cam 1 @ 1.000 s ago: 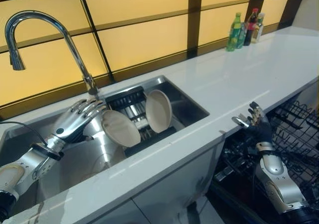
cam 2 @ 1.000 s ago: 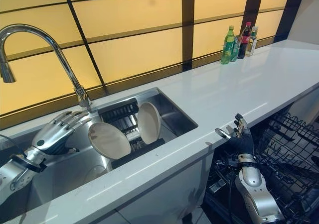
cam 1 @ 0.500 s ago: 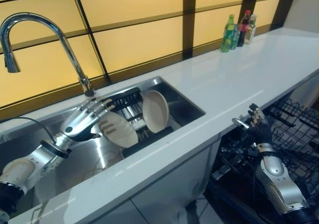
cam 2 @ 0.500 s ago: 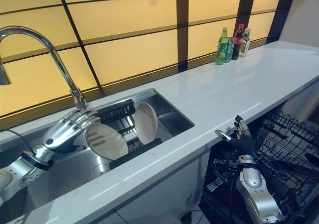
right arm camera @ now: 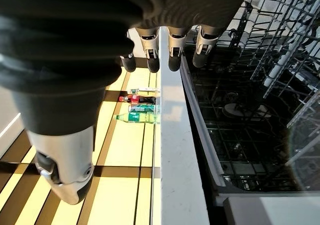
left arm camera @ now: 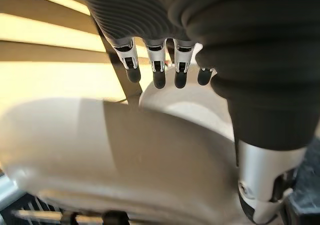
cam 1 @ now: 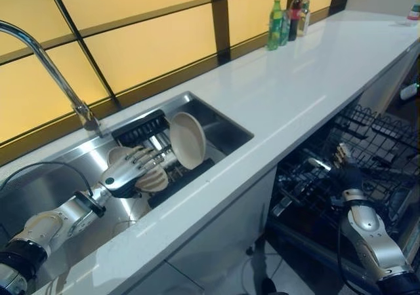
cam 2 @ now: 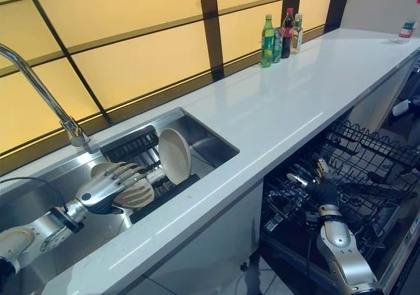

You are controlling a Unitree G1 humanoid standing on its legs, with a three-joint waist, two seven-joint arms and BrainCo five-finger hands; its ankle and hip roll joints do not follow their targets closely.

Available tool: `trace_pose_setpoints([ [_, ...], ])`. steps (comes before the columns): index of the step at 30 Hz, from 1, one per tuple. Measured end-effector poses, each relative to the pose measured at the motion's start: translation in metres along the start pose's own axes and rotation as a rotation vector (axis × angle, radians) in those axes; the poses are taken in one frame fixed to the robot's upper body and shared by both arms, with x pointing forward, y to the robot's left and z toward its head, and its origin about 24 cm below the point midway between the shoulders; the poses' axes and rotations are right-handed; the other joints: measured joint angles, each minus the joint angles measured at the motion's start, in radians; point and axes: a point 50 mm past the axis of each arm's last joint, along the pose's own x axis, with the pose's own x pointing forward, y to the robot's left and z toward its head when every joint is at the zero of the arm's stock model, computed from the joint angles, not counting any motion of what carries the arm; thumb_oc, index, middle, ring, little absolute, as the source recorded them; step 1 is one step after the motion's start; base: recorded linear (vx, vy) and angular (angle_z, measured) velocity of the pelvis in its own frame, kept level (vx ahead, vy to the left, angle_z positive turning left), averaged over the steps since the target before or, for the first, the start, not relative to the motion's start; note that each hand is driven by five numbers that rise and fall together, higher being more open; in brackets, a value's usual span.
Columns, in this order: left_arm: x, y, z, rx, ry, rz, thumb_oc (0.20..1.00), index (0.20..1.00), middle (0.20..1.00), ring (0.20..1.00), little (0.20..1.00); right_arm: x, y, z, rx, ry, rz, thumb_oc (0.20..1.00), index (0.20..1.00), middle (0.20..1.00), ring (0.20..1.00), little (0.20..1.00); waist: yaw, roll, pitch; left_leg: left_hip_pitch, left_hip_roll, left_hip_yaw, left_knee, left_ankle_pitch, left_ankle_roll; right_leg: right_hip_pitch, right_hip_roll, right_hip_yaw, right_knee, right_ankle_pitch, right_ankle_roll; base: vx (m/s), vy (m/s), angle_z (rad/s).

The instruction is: Pick up plates and place into dishwasher.

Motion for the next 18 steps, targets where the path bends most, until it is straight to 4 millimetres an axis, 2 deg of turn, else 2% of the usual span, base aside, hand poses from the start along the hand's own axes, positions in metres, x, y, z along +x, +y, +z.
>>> trace_pose_setpoints([
  [5,-0.001,-0.006,-0.001,-0.011,0.014,-0.040,1.000,1.000,1.000,1.000,1.000,0.000,0.000,0.001,0.002,-0.006,0.004,1.000,1.000,1.000,1.000,1.000,0.000,0.006,0.016,0.000,-0.001,0.000,0.000,0.002,0.002,0.000,-0.001,0.000,0.000,0.001,0.000,0.00,0.000,0.00],
  [6,-0.002,-0.006,-0.001,-0.012,0.016,-0.043,0.937,0.937,0.937,0.937,0.937,0.000,0.000,0.001,0.002,-0.006,0.006,1.000,1.000,1.000,1.000,1.000,0.000,0.006,0.016,0.000,-0.001,0.000,0.000,0.002,0.002,0.000,-0.001,0.000,0.000,0.000,0.000,0.04,0.028,0.01],
  [7,-0.001,-0.007,0.000,-0.013,0.017,-0.047,0.545,0.545,0.545,0.545,0.545,0.000,0.000,0.001,0.002,-0.007,0.008,1.000,1.000,1.000,1.000,1.000,0.000,0.006,0.017,0.001,-0.001,0.000,0.000,0.002,0.002,0.001,-0.001,0.000,0.000,0.001,0.000,0.05,0.035,0.01],
  [10,-0.001,-0.008,0.000,-0.013,0.025,-0.061,0.260,0.260,0.260,0.260,0.260,0.000,0.001,0.001,0.002,-0.007,0.016,1.000,1.000,1.000,1.000,1.000,0.006,0.007,0.017,0.007,-0.001,0.000,0.000,0.002,0.003,0.006,-0.001,-0.002,0.000,0.001,0.000,0.06,0.043,0.00],
  [11,-0.001,-0.009,-0.001,-0.011,0.034,-0.072,0.253,0.253,0.253,0.253,0.253,0.000,0.001,0.001,0.002,-0.008,0.022,1.000,1.000,1.000,1.000,1.000,0.007,0.008,0.019,0.013,-0.001,-0.001,0.000,0.001,0.003,0.012,-0.001,-0.002,0.000,0.000,0.000,0.05,0.047,0.02],
  [13,-0.002,-0.012,-0.001,-0.008,0.057,-0.087,0.398,0.398,0.398,0.398,0.398,0.001,-0.002,0.003,0.002,-0.014,0.019,1.000,1.000,1.000,1.000,1.000,0.013,0.011,0.020,0.019,-0.001,-0.001,0.000,0.000,0.003,0.020,-0.004,-0.004,0.000,-0.005,0.003,0.04,0.048,0.03],
  [14,-0.003,-0.014,-0.001,-0.008,0.078,-0.091,0.373,0.373,0.373,0.373,0.373,0.001,-0.004,0.003,0.002,-0.017,0.013,1.000,1.000,1.000,1.000,1.000,0.016,0.013,0.021,0.020,-0.002,-0.001,0.000,0.001,0.003,0.021,-0.005,-0.004,0.000,-0.005,0.003,0.03,0.047,0.02],
  [15,-0.004,-0.017,-0.001,-0.002,0.096,-0.098,0.266,0.266,0.266,0.266,0.266,0.002,-0.004,0.004,0.002,-0.019,0.011,1.000,1.000,1.000,1.000,1.000,0.020,0.015,0.022,0.021,-0.002,-0.002,0.000,0.001,0.003,0.022,-0.005,-0.005,0.000,-0.005,0.003,0.03,0.050,0.02],
  [16,-0.005,-0.018,-0.001,0.010,0.113,-0.096,0.200,0.200,0.200,0.200,0.200,0.002,-0.005,0.004,0.002,-0.019,0.010,1.000,1.000,1.000,1.000,1.000,0.021,0.015,0.022,0.021,-0.003,-0.003,0.000,0.001,0.003,0.023,-0.005,-0.005,0.000,-0.005,0.003,0.02,0.042,0.04],
  [18,-0.002,-0.020,0.001,0.028,0.141,-0.074,0.200,0.200,0.200,0.200,0.200,0.002,-0.005,0.004,0.001,-0.017,0.016,1.000,1.000,1.000,1.000,1.000,0.021,0.018,0.024,0.033,-0.002,-0.004,0.000,0.001,0.003,0.036,-0.006,-0.007,0.000,-0.005,0.003,0.01,0.042,0.02],
])
